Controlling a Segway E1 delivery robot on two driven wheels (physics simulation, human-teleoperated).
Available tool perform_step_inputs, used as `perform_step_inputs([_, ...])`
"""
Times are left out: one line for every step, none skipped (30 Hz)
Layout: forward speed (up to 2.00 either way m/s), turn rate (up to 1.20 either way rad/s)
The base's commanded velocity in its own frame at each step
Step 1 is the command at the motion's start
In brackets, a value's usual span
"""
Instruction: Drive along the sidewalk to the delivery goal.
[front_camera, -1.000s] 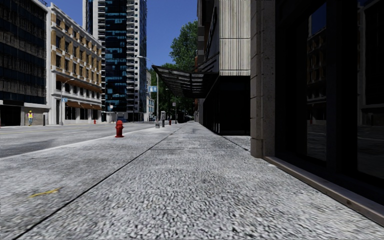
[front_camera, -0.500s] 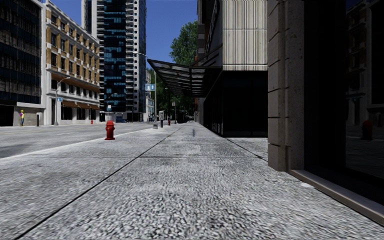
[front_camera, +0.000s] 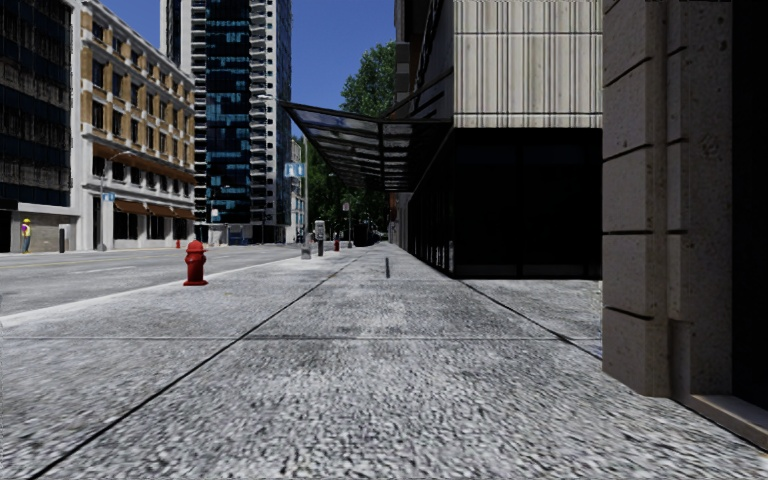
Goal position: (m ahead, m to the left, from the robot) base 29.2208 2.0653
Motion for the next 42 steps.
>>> perform_step_inputs([2.00, 0.00])
perform_step_inputs([2.00, 0.00])
perform_step_inputs([2.00, 0.00])
perform_step_inputs([2.00, 0.00])
perform_step_inputs([2.00, 0.00])
perform_step_inputs([2.00, 0.00])
perform_step_inputs([2.00, 0.00])
perform_step_inputs([2.00, 0.00])
perform_step_inputs([2.00, 0.00])
perform_step_inputs([2.00, 0.00])
perform_step_inputs([2.00, 0.00])
perform_step_inputs([2.00, 0.00])
perform_step_inputs([2.00, 0.00])
perform_step_inputs([2.00, 0.00])
perform_step_inputs([2.00, 0.00])
perform_step_inputs([2.00, 0.00])
perform_step_inputs([2.00, 0.00])
perform_step_inputs([2.00, 0.00])
perform_step_inputs([2.00, 0.00])
perform_step_inputs([2.00, 0.00])
perform_step_inputs([2.00, 0.00])
perform_step_inputs([2.00, 0.00])
perform_step_inputs([2.00, 0.00])
perform_step_inputs([2.00, 0.00])
perform_step_inputs([2.00, 0.00])
perform_step_inputs([2.00, 0.00])
perform_step_inputs([2.00, 0.00])
perform_step_inputs([2.00, 0.00])
perform_step_inputs([2.00, 0.00])
perform_step_inputs([2.00, 0.00])
perform_step_inputs([2.00, 0.00])
perform_step_inputs([2.00, 0.00])
perform_step_inputs([2.00, 0.00])
perform_step_inputs([2.00, 0.00])
perform_step_inputs([2.00, 0.00])
perform_step_inputs([2.00, 0.00])
perform_step_inputs([2.00, 0.00])
perform_step_inputs([2.00, 0.00])
perform_step_inputs([2.00, 0.00])
perform_step_inputs([2.00, 0.00])
perform_step_inputs([2.00, 0.00])
perform_step_inputs([2.00, 0.00])
